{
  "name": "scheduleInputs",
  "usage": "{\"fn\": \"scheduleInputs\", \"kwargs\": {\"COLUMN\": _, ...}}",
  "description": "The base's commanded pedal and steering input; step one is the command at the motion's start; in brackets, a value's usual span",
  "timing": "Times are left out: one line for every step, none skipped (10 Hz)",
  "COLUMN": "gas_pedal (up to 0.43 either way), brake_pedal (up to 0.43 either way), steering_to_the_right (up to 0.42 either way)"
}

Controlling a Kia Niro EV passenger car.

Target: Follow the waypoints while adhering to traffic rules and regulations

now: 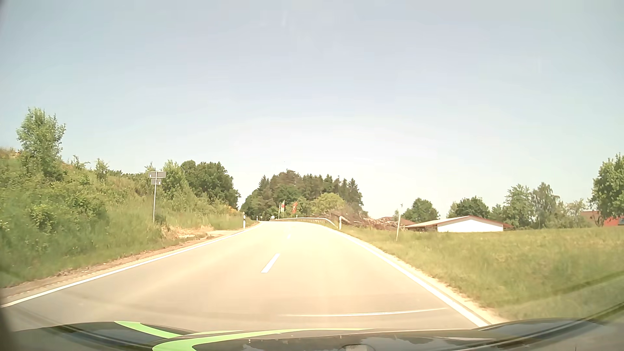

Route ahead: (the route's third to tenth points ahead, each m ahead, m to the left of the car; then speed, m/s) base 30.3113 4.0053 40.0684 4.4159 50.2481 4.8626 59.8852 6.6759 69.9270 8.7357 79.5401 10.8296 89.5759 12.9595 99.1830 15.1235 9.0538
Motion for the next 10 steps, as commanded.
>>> {"fn": "scheduleInputs", "kwargs": {"gas_pedal": 0.531, "brake_pedal": 0.0, "steering_to_the_right": -0.012}}
{"fn": "scheduleInputs", "kwargs": {"gas_pedal": 0.531, "brake_pedal": 0.0, "steering_to_the_right": -0.014}}
{"fn": "scheduleInputs", "kwargs": {"gas_pedal": 0.531, "brake_pedal": 0.0, "steering_to_the_right": -0.014}}
{"fn": "scheduleInputs", "kwargs": {"gas_pedal": 0.531, "brake_pedal": 0.0, "steering_to_the_right": -0.016}}
{"fn": "scheduleInputs", "kwargs": {"gas_pedal": 0.531, "brake_pedal": 0.0, "steering_to_the_right": -0.018}}
{"fn": "scheduleInputs", "kwargs": {"gas_pedal": 0.531, "brake_pedal": 0.0, "steering_to_the_right": -0.018}}
{"fn": "scheduleInputs", "kwargs": {"gas_pedal": 0.531, "brake_pedal": 0.0, "steering_to_the_right": -0.018}}
{"fn": "scheduleInputs", "kwargs": {"gas_pedal": 0.531, "brake_pedal": 0.0, "steering_to_the_right": -0.018}}
{"fn": "scheduleInputs", "kwargs": {"gas_pedal": 0.531, "brake_pedal": 0.0, "steering_to_the_right": -0.018}}
{"fn": "scheduleInputs", "kwargs": {"gas_pedal": 0.531, "brake_pedal": 0.0, "steering_to_the_right": -0.016}}
